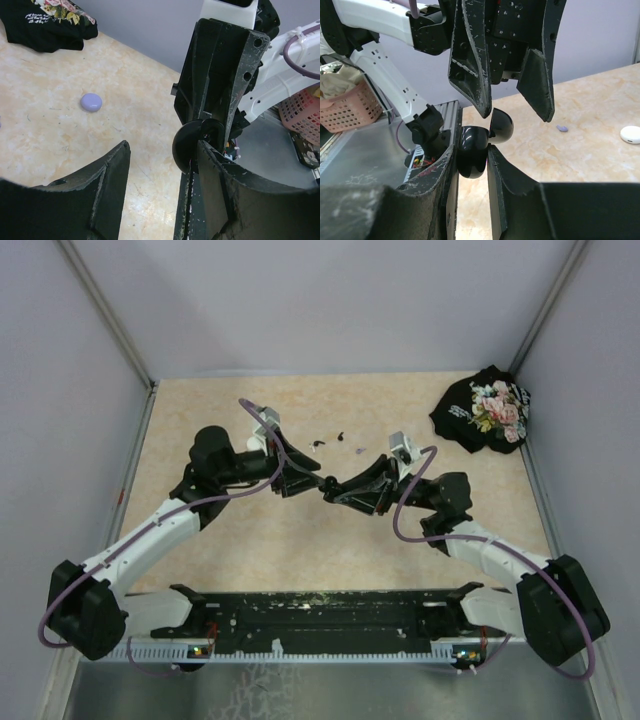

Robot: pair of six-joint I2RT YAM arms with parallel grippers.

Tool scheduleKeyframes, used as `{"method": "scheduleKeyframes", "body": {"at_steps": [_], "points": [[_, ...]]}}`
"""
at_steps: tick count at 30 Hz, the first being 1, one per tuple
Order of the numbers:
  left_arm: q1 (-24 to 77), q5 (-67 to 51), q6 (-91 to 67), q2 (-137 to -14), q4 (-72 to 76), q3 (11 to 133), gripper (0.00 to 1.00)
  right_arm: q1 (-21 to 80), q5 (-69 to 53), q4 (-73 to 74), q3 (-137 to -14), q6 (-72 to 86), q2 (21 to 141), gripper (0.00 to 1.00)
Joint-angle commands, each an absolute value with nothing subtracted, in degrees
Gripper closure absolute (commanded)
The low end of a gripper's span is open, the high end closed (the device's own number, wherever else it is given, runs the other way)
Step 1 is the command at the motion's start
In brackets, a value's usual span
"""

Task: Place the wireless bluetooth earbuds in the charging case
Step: Open the charging case.

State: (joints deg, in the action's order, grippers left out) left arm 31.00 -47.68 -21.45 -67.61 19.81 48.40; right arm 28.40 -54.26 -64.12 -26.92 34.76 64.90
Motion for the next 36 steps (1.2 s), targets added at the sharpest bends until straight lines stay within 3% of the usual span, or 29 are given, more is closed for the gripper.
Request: {"method": "scheduleKeyframes", "body": {"at_steps": [1, 9, 16, 29, 34, 36], "points": [[30.6, -50.3, -23.4, -67.5, 23.4, 49.5, 0.38, 29.0, -55.3, -68.4, -27.4, 34.9, 64.9, 1.0], [30.6, -55.3, -26.3, -67.6, 27.9, 47.3, 0.36, 29.0, -54.9, -69.3, -27.4, 35.3, 64.9, 1.0], [30.6, -58.1, -27.9, -69.7, 30.6, 47.4, 0.42, 29.2, -55.4, -71.1, -27.5, 36.2, 65.3, 1.0], [30.7, -61.6, -30.5, -71.7, 35.2, 47.6, 0.7, 29.5, -55.8, -71.0, -27.6, 36.2, 65.7, 1.0], [30.6, -60.7, -25.5, -70.7, 28.8, 49.7, 0.83, 29.5, -55.9, -66.6, -27.9, 33.9, 64.7, 0.87], [30.7, -60.0, -22.1, -70.1, 24.0, 51.0, 0.87, 29.5, -55.7, -63.2, -28.2, 32.1, 63.7, 0.76]]}}
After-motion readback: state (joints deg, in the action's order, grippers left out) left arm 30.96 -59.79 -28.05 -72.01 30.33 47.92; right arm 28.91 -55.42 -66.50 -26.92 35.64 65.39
